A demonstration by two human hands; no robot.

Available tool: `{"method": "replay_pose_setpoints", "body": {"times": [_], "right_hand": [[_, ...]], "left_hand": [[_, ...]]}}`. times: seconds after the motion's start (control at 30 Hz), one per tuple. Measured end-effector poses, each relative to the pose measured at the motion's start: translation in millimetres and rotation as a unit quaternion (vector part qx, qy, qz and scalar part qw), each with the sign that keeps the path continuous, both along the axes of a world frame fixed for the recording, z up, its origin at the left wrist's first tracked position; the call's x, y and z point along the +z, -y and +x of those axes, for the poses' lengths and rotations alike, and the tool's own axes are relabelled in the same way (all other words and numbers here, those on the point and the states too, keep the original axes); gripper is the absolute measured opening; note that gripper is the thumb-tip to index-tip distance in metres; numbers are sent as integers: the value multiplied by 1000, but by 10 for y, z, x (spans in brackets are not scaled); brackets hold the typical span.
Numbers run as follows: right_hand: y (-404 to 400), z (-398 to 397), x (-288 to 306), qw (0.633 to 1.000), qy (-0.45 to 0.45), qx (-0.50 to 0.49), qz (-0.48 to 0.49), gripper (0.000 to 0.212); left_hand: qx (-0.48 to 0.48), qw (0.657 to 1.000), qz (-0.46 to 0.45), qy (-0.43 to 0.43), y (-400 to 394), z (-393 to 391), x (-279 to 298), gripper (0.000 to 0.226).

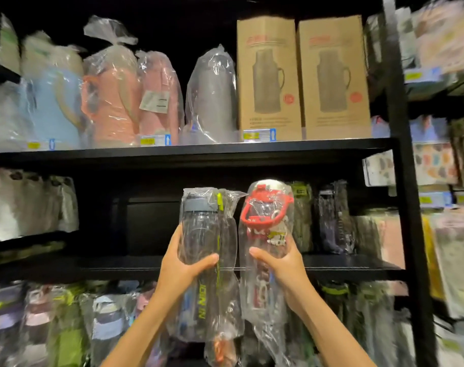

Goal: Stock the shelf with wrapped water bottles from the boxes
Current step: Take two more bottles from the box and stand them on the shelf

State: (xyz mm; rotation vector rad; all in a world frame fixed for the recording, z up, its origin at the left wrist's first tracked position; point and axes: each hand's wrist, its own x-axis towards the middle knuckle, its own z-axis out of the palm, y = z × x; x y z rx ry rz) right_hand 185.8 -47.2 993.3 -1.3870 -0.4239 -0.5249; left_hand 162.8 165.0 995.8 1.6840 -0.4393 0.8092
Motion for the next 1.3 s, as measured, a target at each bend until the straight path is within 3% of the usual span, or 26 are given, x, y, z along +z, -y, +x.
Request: {"method": "replay_pose_setpoints", "body": {"times": [0.1, 0.27, 0.4, 0.73, 0.87, 0.9, 1.0, 1.03, 1.13, 1.3], "right_hand": [[12, 346, 196, 1000, -6, 9, -11, 91], [20, 875, 480, 999, -5, 7, -43, 108], [2, 1222, 662, 999, -2, 0, -54, 98], [-52, 1959, 693, 990, -29, -97, -98, 79], [-53, 2333, 659, 980, -85, -140, -116, 108], [-43, 2429, 650, 977, -107, -145, -118, 107], [-5, 2699, 632, 970, -144, -166, -101, 53], [5, 2769, 630, 973, -147, -158, -87, 48], [-13, 2948, 601, 979, -151, -128, -54, 70], [6, 3137, 538, 974, -96, -185, -88, 97]], "left_hand": [[14, 1000, 4, 15, 7, 304, 163, 125], [9, 999, -1, 32, -10, 809, 420, 100], [17, 1000, -13, 13, -138, 1205, 536, 117], [-13, 1000, -18, -20, -265, 2089, 617, 120], [-10, 999, -26, -36, -334, 2372, 613, 122], [-7, 999, -29, -40, -354, 2432, 614, 123], [6, 998, -34, -43, -408, 2541, 618, 128], [8, 998, -36, -42, -430, 2571, 619, 130], [16, 998, -41, -38, -457, 2627, 625, 131], [8, 997, -55, -50, -482, 2709, 629, 126]]}}
